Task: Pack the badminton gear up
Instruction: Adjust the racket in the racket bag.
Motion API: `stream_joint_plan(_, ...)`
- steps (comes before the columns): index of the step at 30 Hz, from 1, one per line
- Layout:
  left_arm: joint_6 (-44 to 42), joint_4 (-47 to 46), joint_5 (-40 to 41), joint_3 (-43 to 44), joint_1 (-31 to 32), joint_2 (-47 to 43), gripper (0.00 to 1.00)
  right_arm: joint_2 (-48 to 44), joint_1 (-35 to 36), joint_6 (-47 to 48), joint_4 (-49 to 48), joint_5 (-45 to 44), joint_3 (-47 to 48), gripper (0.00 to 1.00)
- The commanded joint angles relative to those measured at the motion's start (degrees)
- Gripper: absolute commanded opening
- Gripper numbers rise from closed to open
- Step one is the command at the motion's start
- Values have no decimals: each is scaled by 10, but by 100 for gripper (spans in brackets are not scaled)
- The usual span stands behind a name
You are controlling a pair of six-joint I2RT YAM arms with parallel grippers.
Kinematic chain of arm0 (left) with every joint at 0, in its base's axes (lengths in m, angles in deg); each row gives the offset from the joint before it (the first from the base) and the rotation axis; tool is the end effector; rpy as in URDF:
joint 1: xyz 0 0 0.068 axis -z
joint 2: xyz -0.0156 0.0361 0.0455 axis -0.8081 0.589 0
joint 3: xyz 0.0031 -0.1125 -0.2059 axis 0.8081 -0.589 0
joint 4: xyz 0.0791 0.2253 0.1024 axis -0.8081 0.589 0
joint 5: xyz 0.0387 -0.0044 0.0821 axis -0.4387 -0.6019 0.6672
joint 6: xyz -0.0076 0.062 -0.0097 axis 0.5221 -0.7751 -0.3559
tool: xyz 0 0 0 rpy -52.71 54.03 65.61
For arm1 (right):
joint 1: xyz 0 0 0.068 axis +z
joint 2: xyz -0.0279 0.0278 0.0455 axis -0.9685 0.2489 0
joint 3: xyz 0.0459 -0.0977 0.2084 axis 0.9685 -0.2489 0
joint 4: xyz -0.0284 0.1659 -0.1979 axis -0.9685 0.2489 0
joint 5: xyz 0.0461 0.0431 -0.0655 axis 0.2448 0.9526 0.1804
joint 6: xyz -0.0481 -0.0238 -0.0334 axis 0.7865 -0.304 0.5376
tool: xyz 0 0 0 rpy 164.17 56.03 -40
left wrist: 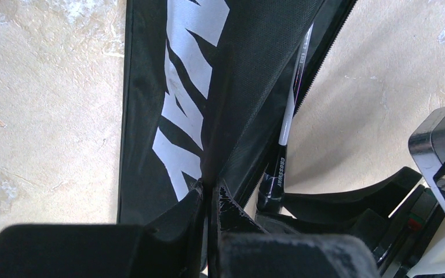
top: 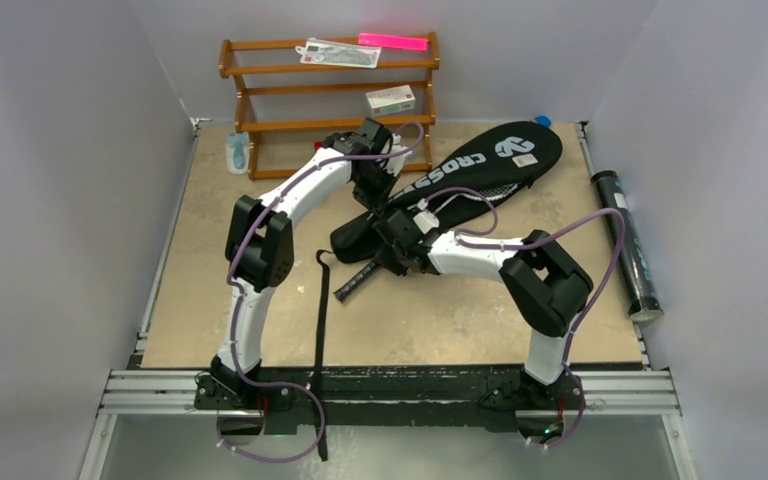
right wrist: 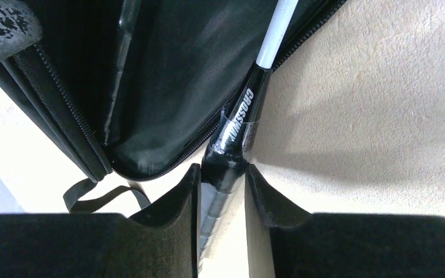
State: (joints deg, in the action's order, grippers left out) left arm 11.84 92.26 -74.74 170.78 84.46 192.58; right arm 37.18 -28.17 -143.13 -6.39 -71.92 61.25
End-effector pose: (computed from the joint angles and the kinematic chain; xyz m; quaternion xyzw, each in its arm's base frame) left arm 0.3832 -0.2391 0.1945 0.3002 0.9242 -0.1598 0.1738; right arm 0.2662 0.2711 0.1204 0.2728 0.8892 0.2463 0.2723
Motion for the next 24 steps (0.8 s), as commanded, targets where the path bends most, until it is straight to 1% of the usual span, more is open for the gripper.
stream_joint_plan(1, -5, 0, -10, 9, 1, -32, 0, -18, -13, 14, 13, -4, 5, 23)
stream_joint_plan(3, -5, 1, -10, 9, 1, -32, 0, -32, -28, 34, 1, 2, -4, 20)
stream_joint_plan(6, -7, 1, -10, 9, 1, -32, 0, -46, -51, 65, -26, 13, -16, 19)
stream_joint_plan(11, -7, 3, -12, 9, 2, -30, 0, -34, -91, 101, -27, 36, 3, 19)
stream_joint_plan(19, -7, 9, -18, 14, 5, -29, 0, 4, -102, 135, -25, 37, 68, 18)
stream_joint_plan(24, -8, 8, -16, 13, 5, -30, 0, 1, -109, 151, -48, 19, 74, 19)
